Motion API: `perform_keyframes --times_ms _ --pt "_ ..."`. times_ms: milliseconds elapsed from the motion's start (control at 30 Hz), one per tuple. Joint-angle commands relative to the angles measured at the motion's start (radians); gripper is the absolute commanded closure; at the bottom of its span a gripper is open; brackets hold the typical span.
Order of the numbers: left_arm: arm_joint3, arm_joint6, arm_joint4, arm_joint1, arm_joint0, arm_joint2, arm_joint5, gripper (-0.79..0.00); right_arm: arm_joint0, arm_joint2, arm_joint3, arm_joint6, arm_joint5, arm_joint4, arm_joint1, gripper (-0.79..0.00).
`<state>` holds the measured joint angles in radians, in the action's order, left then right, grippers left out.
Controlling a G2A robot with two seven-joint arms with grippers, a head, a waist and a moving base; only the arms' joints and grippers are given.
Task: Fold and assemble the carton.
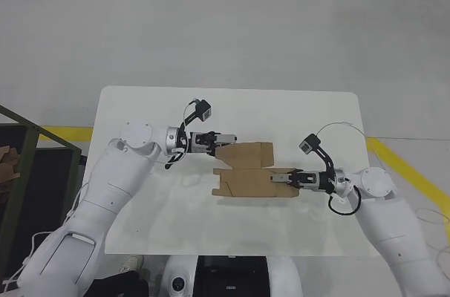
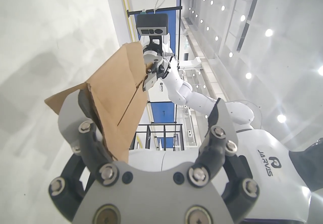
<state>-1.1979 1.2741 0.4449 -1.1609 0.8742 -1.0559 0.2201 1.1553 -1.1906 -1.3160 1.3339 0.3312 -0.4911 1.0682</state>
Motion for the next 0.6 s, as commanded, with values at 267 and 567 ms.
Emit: perform_keyframes --times_ms 267,567 --pt "-0.007 -0.013 0.009 0.003 0.013 -0.004 -0.027 -0.533 0.000 0.002 -0.003 -0.020 -0.001 0.005 -0.002 0.000" --pt "-0.007 -0.028 -0.022 0.007 0.015 0.001 -0.068 -0.428 0.003 0.000 -0.003 -0.028 -0.002 0.006 -0.006 0.000"
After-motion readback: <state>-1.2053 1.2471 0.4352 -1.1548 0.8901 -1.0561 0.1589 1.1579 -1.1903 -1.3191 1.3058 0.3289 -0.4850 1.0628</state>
